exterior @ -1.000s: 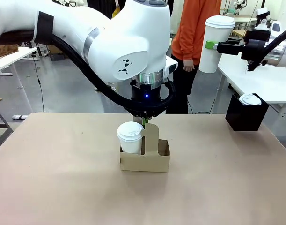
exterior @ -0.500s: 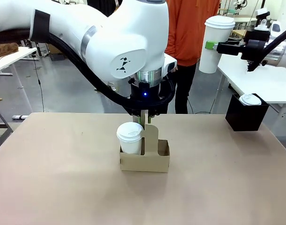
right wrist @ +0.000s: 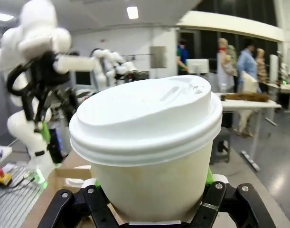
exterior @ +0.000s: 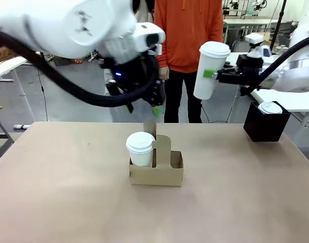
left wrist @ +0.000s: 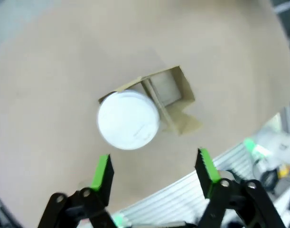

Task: Pour a drink into a cup and package it in a carrier.
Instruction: Insert the held 600 ml Paper Cup into the Cup Carrier.

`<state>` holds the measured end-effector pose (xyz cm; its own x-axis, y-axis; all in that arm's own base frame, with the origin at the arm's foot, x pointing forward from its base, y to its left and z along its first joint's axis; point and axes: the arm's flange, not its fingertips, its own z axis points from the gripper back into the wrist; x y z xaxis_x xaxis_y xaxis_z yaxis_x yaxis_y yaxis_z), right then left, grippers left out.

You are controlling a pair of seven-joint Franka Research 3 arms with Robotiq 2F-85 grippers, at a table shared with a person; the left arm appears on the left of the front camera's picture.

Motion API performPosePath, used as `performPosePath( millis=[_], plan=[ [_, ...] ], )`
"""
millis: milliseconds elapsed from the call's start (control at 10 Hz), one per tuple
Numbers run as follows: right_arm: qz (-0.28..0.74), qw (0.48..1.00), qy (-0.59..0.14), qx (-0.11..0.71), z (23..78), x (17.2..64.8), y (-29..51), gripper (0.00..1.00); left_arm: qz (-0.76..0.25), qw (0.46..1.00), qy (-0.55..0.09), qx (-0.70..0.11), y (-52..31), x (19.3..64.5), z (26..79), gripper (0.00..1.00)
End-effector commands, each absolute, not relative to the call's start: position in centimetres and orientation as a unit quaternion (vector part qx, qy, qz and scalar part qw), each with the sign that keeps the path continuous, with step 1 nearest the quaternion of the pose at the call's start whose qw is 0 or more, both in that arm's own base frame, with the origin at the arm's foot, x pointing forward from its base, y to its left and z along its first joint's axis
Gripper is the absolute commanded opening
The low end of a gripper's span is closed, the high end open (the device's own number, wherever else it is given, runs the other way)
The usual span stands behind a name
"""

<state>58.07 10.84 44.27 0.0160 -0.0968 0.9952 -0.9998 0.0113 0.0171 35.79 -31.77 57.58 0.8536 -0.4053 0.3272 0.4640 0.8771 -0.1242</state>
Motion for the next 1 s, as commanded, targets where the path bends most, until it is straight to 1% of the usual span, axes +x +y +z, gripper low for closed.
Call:
performPosePath(
  millis=[0, 100, 200, 300, 400, 600, 700, 900],
  plan=[
    [0.512, 0.437, -0.515, 0.531, 44.1, 58.6, 14.0, 0.80, -0.329, 0.924, -0.157, -0.120, -24.7, 34.6, 57.0, 1.00],
    [0.527, 0.422, -0.499, 0.543, 43.1, 58.5, 15.8, 0.80, -0.364, 0.906, -0.178, -0.121, -22.3, 34.6, 56.6, 1.00],
    [0.530, 0.425, -0.481, 0.554, 42.2, 58.5, 17.0, 0.80, -0.392, 0.890, -0.196, -0.121, -20.5, 34.5, 56.1, 1.00],
    [0.520, 0.468, -0.476, 0.533, 41.8, 58.5, 16.7, 0.80, -0.368, 0.901, -0.223, -0.056, -20.0, 34.7, 55.2, 1.00],
    [0.515, 0.438, -0.493, 0.548, 42.1, 57.7, 17.0, 0.80, -0.361, 0.910, -0.177, -0.104, -22.1, 35.3, 57.4, 1.00],
    [0.515, 0.438, -0.493, 0.548, 42.1, 57.7, 17.0, 0.80, -0.361, 0.910, -0.177, -0.104, -22.1, 35.3, 57.4, 1.00],
    [0.517, 0.445, -0.484, 0.547, 41.1, 57.9, 17.4, 0.80, -0.374, 0.904, -0.189, -0.089, -20.6, 35.1, 56.6, 1.00],
    [0.537, 0.391, -0.454, 0.594, 40.3, 55.9, 18.4, 0.80, -0.417, 0.870, -0.233, -0.121, -18.5, 35.7, 53.2, 1.00]
  ],
)
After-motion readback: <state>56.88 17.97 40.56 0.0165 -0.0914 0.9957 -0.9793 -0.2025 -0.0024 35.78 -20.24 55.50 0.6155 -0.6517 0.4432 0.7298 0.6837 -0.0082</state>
